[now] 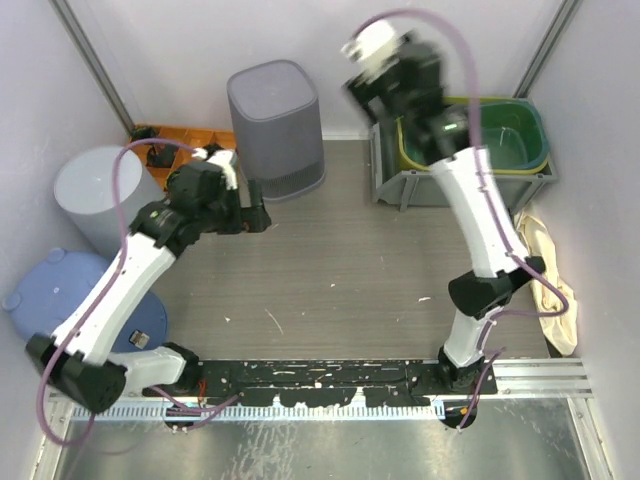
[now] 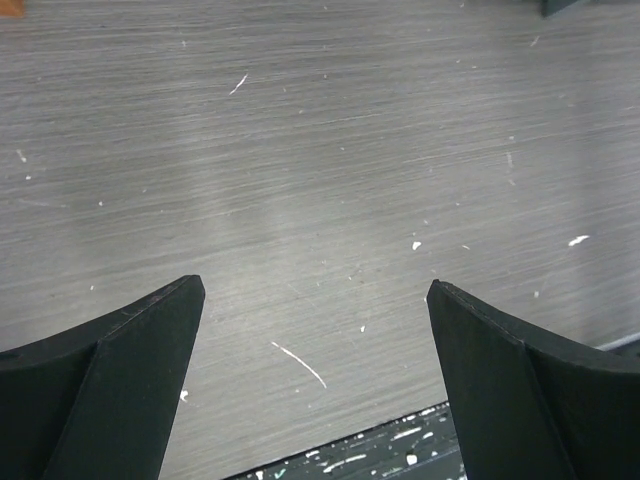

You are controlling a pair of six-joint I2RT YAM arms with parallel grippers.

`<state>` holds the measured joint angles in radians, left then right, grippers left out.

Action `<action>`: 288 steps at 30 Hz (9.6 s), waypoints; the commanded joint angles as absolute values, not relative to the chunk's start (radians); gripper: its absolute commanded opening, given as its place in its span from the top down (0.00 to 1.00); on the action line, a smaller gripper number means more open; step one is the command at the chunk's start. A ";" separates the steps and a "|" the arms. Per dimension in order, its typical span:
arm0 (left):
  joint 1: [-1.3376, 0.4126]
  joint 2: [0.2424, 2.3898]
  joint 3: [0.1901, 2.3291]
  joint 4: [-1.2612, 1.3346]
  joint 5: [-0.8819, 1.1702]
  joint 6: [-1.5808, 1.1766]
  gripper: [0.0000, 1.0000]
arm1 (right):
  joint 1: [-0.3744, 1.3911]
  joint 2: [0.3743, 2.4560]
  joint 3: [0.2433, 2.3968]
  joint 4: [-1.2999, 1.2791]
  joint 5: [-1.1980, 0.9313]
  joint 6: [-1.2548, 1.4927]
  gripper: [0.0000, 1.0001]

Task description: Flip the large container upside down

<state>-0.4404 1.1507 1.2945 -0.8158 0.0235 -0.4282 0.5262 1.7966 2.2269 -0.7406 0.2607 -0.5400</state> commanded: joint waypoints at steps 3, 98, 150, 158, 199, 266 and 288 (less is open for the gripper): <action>-0.495 1.364 1.447 -0.754 -0.129 -0.456 0.03 | -0.012 1.897 2.450 -0.969 0.344 -0.585 0.00; -0.495 1.570 1.511 -0.776 -0.208 -0.520 0.04 | 0.143 1.691 2.436 -0.662 0.072 -0.467 1.00; -0.447 1.561 1.472 -0.871 -0.227 -0.497 0.03 | -0.387 2.410 2.462 -0.649 0.245 -0.358 0.64; -0.447 1.590 1.472 -0.873 -0.220 -0.497 0.03 | -0.364 2.320 2.335 -0.539 0.362 -0.429 0.42; -0.445 1.601 1.474 -0.885 -0.236 -0.468 0.02 | -0.281 2.056 2.219 -0.447 0.362 -0.436 1.00; -0.195 1.048 1.612 -0.949 -0.582 -0.243 0.01 | 0.334 2.132 1.605 -1.457 -1.402 -0.485 0.99; -0.195 1.070 1.703 -0.989 -0.528 -0.240 0.01 | 0.403 1.771 1.693 -0.872 -0.088 -0.257 0.99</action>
<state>-0.2005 1.0683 1.6863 -1.0019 -0.5400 -0.2451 0.3775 1.9171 1.6238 -1.0763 -0.4530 -0.2977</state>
